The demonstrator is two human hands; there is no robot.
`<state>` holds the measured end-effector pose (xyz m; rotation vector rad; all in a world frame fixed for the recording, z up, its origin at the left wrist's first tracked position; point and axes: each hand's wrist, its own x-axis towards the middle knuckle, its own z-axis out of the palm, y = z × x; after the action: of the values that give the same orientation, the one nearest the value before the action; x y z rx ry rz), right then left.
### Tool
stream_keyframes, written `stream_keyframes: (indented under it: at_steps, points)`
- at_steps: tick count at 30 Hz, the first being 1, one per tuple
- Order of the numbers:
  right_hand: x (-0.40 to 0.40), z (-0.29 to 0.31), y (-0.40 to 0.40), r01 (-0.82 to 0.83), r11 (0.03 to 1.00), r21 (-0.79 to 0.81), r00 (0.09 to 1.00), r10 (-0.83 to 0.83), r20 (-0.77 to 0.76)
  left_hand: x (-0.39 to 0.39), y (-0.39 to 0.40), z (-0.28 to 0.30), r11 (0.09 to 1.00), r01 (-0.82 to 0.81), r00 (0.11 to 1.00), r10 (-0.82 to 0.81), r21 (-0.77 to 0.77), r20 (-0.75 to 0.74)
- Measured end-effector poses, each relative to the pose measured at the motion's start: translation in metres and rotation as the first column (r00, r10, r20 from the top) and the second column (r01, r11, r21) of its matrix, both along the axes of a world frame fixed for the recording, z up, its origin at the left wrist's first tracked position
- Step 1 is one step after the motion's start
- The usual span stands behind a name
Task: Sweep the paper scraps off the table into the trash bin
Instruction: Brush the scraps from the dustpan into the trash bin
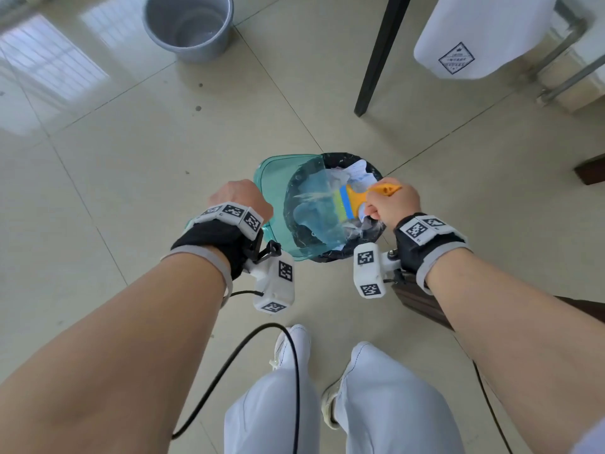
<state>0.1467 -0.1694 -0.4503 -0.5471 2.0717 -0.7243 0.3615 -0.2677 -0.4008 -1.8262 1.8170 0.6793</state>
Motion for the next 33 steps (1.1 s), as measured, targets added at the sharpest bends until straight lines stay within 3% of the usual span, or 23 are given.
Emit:
stream_keyframes:
  at_steps: [3,6,7,8,12,13,15,17,19,21,22,25,27,31,32,33]
  points:
    - [-0.001,0.006,-0.005,0.088,0.992,-0.085,0.99,-0.077,0.121,0.001,0.002,0.0,0.999,-0.01,1.0,0.01,0.036,-0.004]
    - [0.021,0.008,-0.008,-0.028,0.993,-0.115,0.93,0.068,0.362,-0.004,0.003,0.0,0.999,-0.004,1.0,0.005,0.048,-0.02]
    - [0.026,0.006,-0.007,-0.05,0.993,-0.105,0.922,0.086,0.377,-0.005,0.002,0.0,0.999,-0.003,1.0,0.005,0.05,-0.026]
    - [0.027,0.004,-0.007,-0.047,0.996,-0.078,0.939,0.071,0.338,-0.005,0.002,0.001,0.999,-0.003,1.0,0.004,0.049,-0.027]
    - [0.003,0.001,-0.007,0.001,1.0,0.012,0.995,0.0,-0.095,0.006,0.002,0.001,0.999,-0.008,1.0,0.008,0.039,-0.001]
    - [-0.002,0.003,-0.008,0.023,1.0,-0.007,0.996,-0.024,-0.088,0.008,0.002,0.001,0.999,-0.023,1.0,0.023,0.043,-0.002]
    - [0.004,0.009,-0.01,0.023,0.999,-0.043,0.992,-0.017,0.122,0.013,0.002,0.001,0.997,-0.047,0.999,0.048,0.055,-0.006]
    - [0.019,0.008,-0.007,-0.086,0.996,-0.025,0.95,0.09,0.299,0.012,0.002,0.003,0.997,-0.057,0.998,0.058,0.056,-0.02]
    - [0.022,0.001,-0.002,-0.179,0.982,0.057,0.968,0.166,0.187,0.012,0.002,0.004,0.997,-0.058,0.998,0.059,0.044,-0.024]
    - [0.014,0.0,0.002,-0.134,0.983,0.125,0.988,0.143,-0.065,0.015,0.001,0.005,0.998,-0.056,0.998,0.056,0.026,-0.012]
    - [0.008,0.002,0.003,-0.079,0.992,0.097,0.992,0.087,-0.086,0.017,0.0,0.005,0.997,-0.065,0.998,0.066,0.028,-0.013]
    - [0.008,0.012,0.003,-0.021,1.0,-0.013,0.963,0.024,0.267,0.018,-0.002,0.007,0.995,-0.096,0.995,0.097,0.041,-0.034]
    - [0.013,0.009,0.006,-0.118,0.993,0.02,0.932,0.103,0.348,0.017,-0.002,0.008,0.994,-0.101,0.994,0.103,0.045,-0.047]
    - [-0.004,0.004,0.009,-0.132,0.983,0.129,0.981,0.148,-0.128,0.022,0.0,0.009,0.996,-0.087,0.996,0.088,0.025,-0.023]
    - [-0.006,0.005,0.008,-0.1,0.992,0.081,0.984,0.11,-0.137,0.023,0.0,0.009,0.995,-0.093,0.996,0.093,0.029,-0.014]
    - [-0.004,0.006,0.006,-0.07,0.998,0.011,0.996,0.07,-0.054,0.025,0.001,0.009,0.995,-0.097,0.995,0.097,0.034,-0.007]
